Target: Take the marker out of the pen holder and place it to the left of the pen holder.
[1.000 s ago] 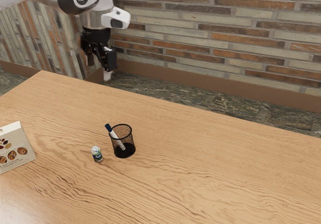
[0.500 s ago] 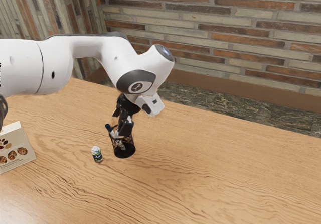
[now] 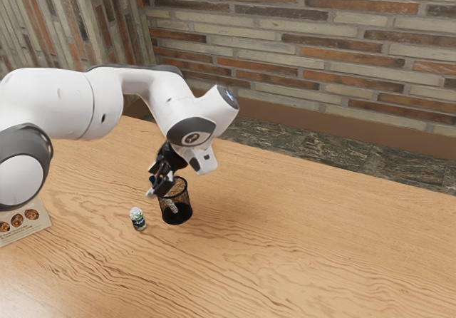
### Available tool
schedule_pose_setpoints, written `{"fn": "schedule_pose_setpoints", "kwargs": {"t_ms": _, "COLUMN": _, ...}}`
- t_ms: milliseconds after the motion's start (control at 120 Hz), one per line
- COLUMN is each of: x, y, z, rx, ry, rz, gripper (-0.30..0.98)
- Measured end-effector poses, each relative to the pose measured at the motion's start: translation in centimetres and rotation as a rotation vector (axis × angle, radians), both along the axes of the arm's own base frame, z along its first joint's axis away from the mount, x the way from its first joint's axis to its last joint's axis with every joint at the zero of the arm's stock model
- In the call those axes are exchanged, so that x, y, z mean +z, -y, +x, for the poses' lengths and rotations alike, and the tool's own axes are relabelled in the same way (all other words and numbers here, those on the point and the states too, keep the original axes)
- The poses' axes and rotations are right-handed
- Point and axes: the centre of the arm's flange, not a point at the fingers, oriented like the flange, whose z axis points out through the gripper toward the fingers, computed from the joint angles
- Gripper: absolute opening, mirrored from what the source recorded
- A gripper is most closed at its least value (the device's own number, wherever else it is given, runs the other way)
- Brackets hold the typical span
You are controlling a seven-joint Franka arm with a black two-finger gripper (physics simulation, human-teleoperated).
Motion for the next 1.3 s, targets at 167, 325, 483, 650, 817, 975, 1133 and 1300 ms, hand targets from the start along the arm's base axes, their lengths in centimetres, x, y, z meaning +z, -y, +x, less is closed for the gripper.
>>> {"fn": "schedule_pose_setpoints", "kwargs": {"t_ms": 167, "x": 0.2, "y": 0.5, "z": 0.1, "rx": -0.022, "ry": -0.008, "rz": -0.011, "gripper": 0.45}}
{"fn": "schedule_pose_setpoints", "kwargs": {"t_ms": 325, "x": 0.1, "y": 0.2, "z": 0.1, "rx": -0.029, "ry": -0.020, "rz": -0.015, "gripper": 0.33}}
{"fn": "schedule_pose_setpoints", "kwargs": {"t_ms": 483, "x": 0.2, "y": 0.2, "z": 0.1, "rx": -0.036, "ry": -0.025, "rz": -0.016, "gripper": 0.21}}
{"fn": "schedule_pose_setpoints", "kwargs": {"t_ms": 650, "x": 0.3, "y": 0.8, "z": 0.1, "rx": -0.047, "ry": -0.026, "rz": -0.018, "gripper": 0.14}}
{"fn": "schedule_pose_setpoints", "kwargs": {"t_ms": 817, "x": 0.4, "y": 0.7, "z": 0.1, "rx": -0.047, "ry": -0.027, "rz": -0.019, "gripper": 0.06}}
{"fn": "schedule_pose_setpoints", "kwargs": {"t_ms": 975, "x": 0.7, "y": 0.6, "z": 0.1, "rx": -0.046, "ry": -0.020, "rz": -0.018, "gripper": -0.03}}
{"fn": "schedule_pose_setpoints", "kwargs": {"t_ms": 1133, "x": 2.6, "y": 0.4, "z": 0.3, "rx": -0.044, "ry": -0.001, "rz": -0.009, "gripper": -0.07}}
{"fn": "schedule_pose_setpoints", "kwargs": {"t_ms": 1300, "x": 11.6, "y": -1.2, "z": 1.0, "rx": -0.024, "ry": 0.098, "rz": 0.018, "gripper": -0.09}}
